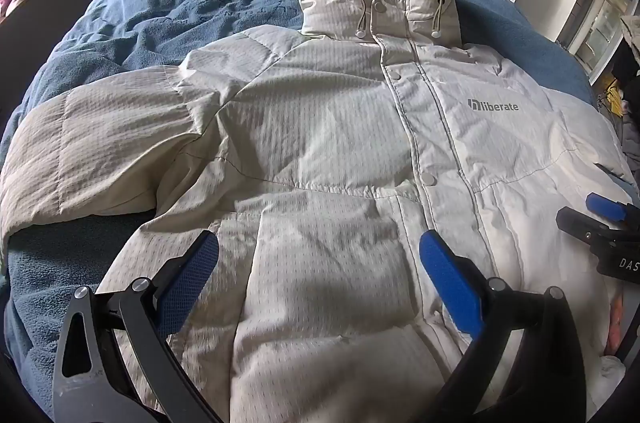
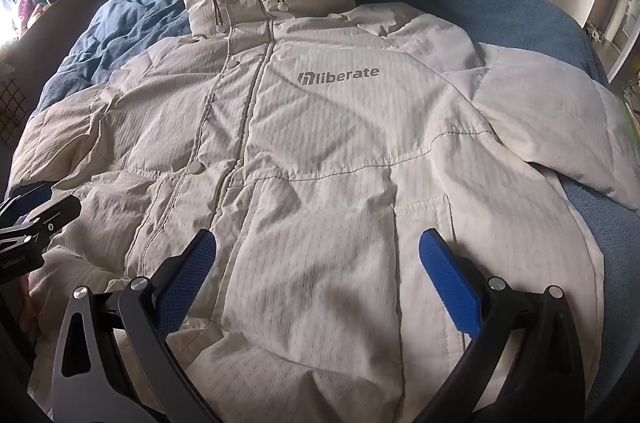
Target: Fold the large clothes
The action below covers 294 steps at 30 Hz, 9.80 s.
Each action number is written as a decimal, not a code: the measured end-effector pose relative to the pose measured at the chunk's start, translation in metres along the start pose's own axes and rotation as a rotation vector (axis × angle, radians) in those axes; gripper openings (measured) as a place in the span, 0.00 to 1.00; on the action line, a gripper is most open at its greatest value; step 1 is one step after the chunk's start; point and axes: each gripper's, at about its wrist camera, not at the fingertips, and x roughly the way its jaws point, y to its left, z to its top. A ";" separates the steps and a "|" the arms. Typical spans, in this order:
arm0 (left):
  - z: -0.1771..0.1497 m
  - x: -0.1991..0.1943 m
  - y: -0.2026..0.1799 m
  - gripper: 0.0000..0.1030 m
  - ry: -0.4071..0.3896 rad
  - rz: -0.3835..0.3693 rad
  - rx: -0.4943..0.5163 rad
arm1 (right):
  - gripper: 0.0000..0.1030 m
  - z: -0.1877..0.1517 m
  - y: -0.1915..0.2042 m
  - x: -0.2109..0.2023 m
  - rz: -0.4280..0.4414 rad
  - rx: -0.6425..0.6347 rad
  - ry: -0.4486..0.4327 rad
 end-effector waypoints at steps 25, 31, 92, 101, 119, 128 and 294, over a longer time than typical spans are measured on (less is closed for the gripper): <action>-0.003 0.003 -0.001 0.94 0.013 0.010 -0.014 | 0.94 0.018 -0.036 -0.048 -0.128 0.097 -0.226; 0.015 -0.015 0.006 0.94 -0.010 0.022 -0.017 | 0.94 0.026 -0.112 -0.088 -0.252 0.210 -0.369; 0.027 0.060 0.020 0.94 0.035 -0.125 -0.003 | 0.13 0.099 -0.187 -0.242 0.064 0.344 -0.809; 0.026 0.061 0.026 0.94 0.033 -0.157 -0.030 | 0.13 0.138 -0.078 -0.195 0.266 0.183 -0.706; 0.027 0.071 0.032 0.94 0.053 -0.185 -0.057 | 0.13 0.105 0.016 0.002 0.295 0.063 -0.207; 0.025 0.069 0.033 0.94 0.043 -0.173 -0.055 | 0.18 0.082 -0.041 0.027 0.275 0.196 -0.135; -0.085 -0.053 0.383 0.93 -0.351 0.088 -1.191 | 0.93 0.049 -0.061 0.066 0.105 0.077 -0.149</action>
